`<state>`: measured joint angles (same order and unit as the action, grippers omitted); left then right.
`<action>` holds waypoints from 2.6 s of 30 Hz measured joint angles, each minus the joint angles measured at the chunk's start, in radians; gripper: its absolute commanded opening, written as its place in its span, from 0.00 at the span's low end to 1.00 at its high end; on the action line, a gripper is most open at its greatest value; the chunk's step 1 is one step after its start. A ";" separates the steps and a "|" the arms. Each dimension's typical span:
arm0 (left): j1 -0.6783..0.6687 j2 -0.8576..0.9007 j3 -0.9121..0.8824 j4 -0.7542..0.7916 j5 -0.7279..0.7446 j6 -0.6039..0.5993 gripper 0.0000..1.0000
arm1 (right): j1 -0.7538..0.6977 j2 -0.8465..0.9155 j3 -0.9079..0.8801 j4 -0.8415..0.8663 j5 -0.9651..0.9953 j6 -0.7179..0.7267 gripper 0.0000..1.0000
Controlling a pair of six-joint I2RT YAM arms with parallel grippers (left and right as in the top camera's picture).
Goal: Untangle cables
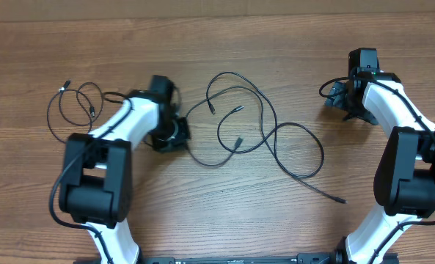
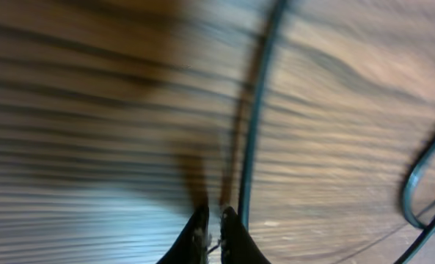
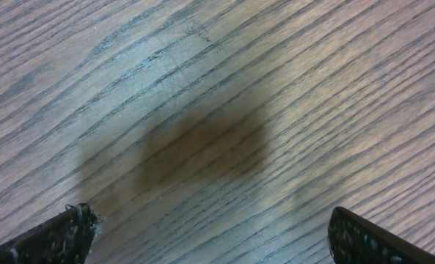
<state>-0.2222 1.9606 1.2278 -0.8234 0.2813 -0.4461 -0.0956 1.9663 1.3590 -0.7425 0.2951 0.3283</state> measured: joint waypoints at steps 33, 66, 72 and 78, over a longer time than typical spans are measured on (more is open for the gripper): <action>-0.186 -0.224 0.082 -0.238 0.022 -0.056 0.31 | 0.000 0.000 0.000 0.000 0.000 0.000 1.00; -0.210 -0.224 0.082 -0.134 0.022 -0.087 1.00 | 0.000 0.000 0.000 -0.001 0.000 0.000 1.00; -0.210 -0.224 0.082 -0.133 0.023 -0.109 1.00 | 0.000 0.000 0.000 -0.001 0.000 0.000 1.00; -0.210 -0.224 0.082 -0.110 0.023 -0.156 1.00 | 0.000 0.000 0.000 0.000 0.000 0.000 1.00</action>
<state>-0.4324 1.7367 1.3098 -0.9337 0.3038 -0.6018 -0.0956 1.9663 1.3590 -0.7425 0.2951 0.3283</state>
